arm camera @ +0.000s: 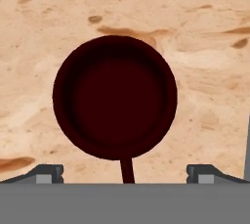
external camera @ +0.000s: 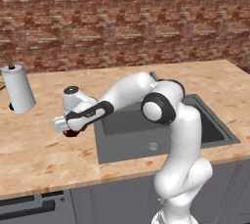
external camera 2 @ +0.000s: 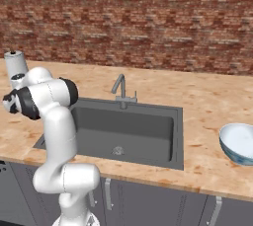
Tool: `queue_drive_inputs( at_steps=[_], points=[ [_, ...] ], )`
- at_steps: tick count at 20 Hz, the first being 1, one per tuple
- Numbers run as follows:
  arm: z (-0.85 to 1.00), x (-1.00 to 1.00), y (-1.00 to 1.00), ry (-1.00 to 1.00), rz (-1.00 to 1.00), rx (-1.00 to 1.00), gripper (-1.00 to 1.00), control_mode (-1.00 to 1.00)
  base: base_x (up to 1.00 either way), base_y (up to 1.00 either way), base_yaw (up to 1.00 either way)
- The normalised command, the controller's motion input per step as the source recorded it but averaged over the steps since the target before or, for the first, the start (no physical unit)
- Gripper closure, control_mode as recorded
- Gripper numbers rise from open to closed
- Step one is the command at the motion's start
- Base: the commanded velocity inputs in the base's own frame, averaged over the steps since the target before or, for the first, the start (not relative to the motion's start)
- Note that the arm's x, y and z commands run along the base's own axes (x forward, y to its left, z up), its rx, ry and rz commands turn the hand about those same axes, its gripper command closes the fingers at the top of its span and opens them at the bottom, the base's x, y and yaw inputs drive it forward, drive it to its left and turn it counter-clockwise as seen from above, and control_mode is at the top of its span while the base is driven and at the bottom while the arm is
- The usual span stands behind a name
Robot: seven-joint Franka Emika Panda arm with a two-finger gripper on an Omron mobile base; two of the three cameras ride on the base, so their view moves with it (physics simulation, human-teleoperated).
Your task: Pick the mug and place it in the sink. Pick the bowl and place it in the open cabinet and then close the cabinet.
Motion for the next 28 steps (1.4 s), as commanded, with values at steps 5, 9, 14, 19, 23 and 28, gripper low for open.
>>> queue_drive_inputs(
  at_steps=[5, 9, 14, 19, 23, 28],
  points=[
    [-0.07, 0.0, 0.0, 0.01, 0.0, 0.0, -1.0, -1.0, 0.0, 0.0, 0.0],
    [-0.05, 0.0, 0.0, 0.01, 0.0, 0.0, -1.0, -1.0, 0.0, 0.0, 0.0],
    [-0.13, 0.0, 0.0, 0.01, 0.0, 0.0, -1.0, -1.0, 0.0, 0.0, 0.0],
    [-0.04, 0.0, 0.0, 0.0, 0.0, 0.0, 1.0, -1.0, 0.0, 0.0, 0.0],
    [0.0, 0.0, 0.0, 0.0, 0.0, 0.0, 1.0, -1.0, 0.0, 0.0, 0.0],
    [0.0, -0.01, 0.0, 0.0, 0.0, 0.0, 1.0, -1.0, 0.0, 0.0, 0.0]
  ],
)
